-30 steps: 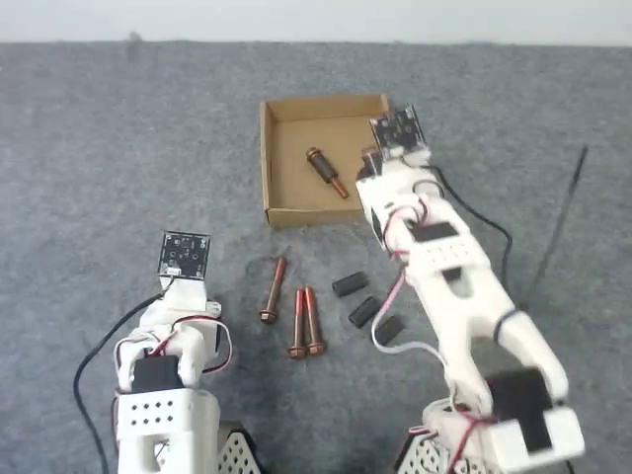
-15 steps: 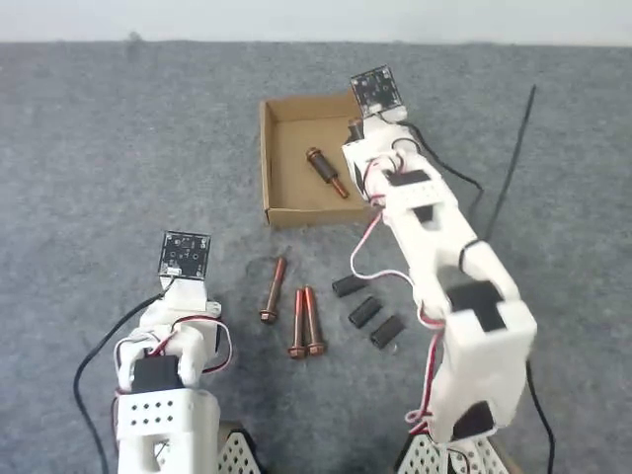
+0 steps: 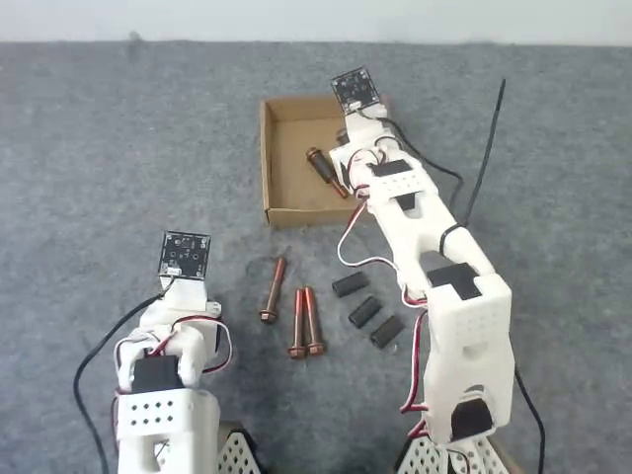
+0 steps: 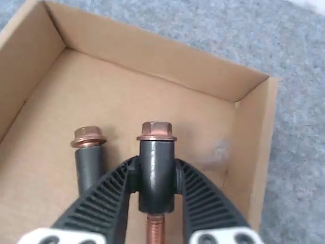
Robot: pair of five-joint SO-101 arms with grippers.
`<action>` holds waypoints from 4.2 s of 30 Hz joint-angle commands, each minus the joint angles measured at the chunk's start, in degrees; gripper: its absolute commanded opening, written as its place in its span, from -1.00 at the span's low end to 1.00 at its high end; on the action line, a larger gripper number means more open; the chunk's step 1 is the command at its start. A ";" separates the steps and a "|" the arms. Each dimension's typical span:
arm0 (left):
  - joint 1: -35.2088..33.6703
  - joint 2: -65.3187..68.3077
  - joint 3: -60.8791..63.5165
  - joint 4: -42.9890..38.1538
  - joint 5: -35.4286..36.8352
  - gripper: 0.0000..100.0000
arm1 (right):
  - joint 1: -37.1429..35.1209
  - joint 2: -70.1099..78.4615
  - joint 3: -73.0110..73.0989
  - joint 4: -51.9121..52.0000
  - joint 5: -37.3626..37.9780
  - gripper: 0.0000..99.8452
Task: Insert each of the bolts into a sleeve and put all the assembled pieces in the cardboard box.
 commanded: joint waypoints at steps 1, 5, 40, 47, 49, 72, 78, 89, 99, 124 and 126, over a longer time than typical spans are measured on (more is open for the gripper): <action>-0.09 -0.88 -2.77 -0.09 -0.62 -0.98 | -0.57 -1.80 -4.57 1.19 1.41 -0.77; -0.09 -0.88 -2.77 -0.09 -0.62 -0.98 | -0.66 -2.68 -4.75 3.74 1.41 -0.77; -0.35 -0.88 -2.68 -0.09 -0.53 -0.98 | -11.74 -38.46 -4.40 75.12 16.62 -0.99; -0.44 -0.88 -2.68 -0.09 -0.53 -0.98 | -17.36 -44.97 4.40 77.32 21.71 -0.99; -0.44 -0.88 -2.68 -0.09 -0.53 -0.98 | -19.74 -48.13 9.58 76.00 23.82 -0.99; -0.44 -0.88 -2.68 -0.09 -0.62 -0.98 | -18.86 -62.20 42.90 47.08 48.44 -0.72; -0.09 -0.88 -2.68 -0.09 -0.62 -0.98 | -17.63 -53.67 42.73 43.47 55.74 -0.71; 0.00 -0.88 -2.68 -0.18 -0.62 -0.98 | -16.40 -37.93 33.76 40.40 59.08 -0.71; 0.09 -0.88 -2.68 -0.18 -0.70 -0.98 | -13.23 -30.90 29.45 40.22 61.98 -0.72; 0.09 -0.88 -2.68 -0.18 -0.70 -0.97 | -12.09 -28.35 34.64 26.86 58.20 -0.99; 0.09 -0.88 -2.68 -0.18 -0.70 -0.97 | -11.38 -28.44 34.55 26.95 57.93 -0.99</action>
